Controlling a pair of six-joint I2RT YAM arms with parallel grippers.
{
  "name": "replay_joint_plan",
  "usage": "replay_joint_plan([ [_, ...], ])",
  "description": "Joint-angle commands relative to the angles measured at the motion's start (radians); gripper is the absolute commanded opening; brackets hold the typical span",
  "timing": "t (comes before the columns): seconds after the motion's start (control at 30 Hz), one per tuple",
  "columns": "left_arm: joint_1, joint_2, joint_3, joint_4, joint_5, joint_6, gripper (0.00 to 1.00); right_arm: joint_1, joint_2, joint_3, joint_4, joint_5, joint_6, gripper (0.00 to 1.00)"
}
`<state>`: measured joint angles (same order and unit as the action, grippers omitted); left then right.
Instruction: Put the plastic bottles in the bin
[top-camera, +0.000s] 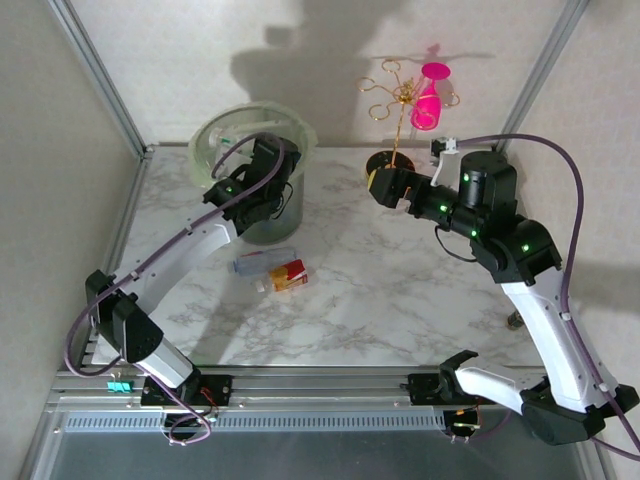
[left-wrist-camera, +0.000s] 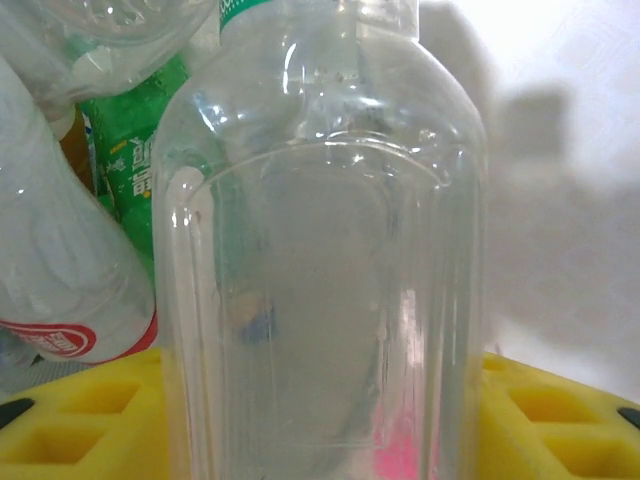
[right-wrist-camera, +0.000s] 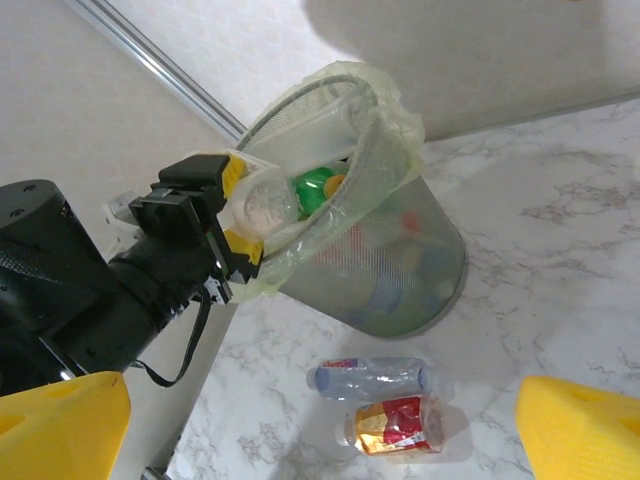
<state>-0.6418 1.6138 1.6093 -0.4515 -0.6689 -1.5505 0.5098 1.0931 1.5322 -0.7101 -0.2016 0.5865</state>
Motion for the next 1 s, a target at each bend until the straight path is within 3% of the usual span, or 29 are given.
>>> replay_joint_plan([
  [0.0,-0.005,0.031,0.037,-0.055,-0.048,-0.065,0.65,-0.006,0.002,-0.007,-0.007,0.016,-0.026,0.99],
  [0.2,-0.006,0.015,0.039,0.011,-0.029,0.006,0.81,-0.007,0.004,-0.023,0.005,0.017,-0.033,0.99],
  [0.4,-0.004,-0.013,0.061,0.095,-0.004,0.128,0.90,-0.010,0.018,-0.033,0.029,0.005,-0.032,0.98],
  [0.63,-0.004,-0.110,0.084,0.113,-0.019,0.284,0.90,-0.011,0.045,-0.012,0.041,0.011,-0.047,0.99],
  [0.73,-0.004,-0.200,0.034,0.188,0.001,0.452,0.86,-0.012,0.053,-0.011,0.043,0.020,-0.054,0.99],
  [0.9,-0.001,-0.325,-0.036,0.265,0.108,0.767,0.74,-0.011,0.066,-0.013,0.040,0.021,-0.050,0.99],
  [0.97,0.021,-0.361,-0.063,0.267,0.277,0.874,0.71,-0.012,0.064,-0.026,0.055,0.000,-0.049,0.98],
])
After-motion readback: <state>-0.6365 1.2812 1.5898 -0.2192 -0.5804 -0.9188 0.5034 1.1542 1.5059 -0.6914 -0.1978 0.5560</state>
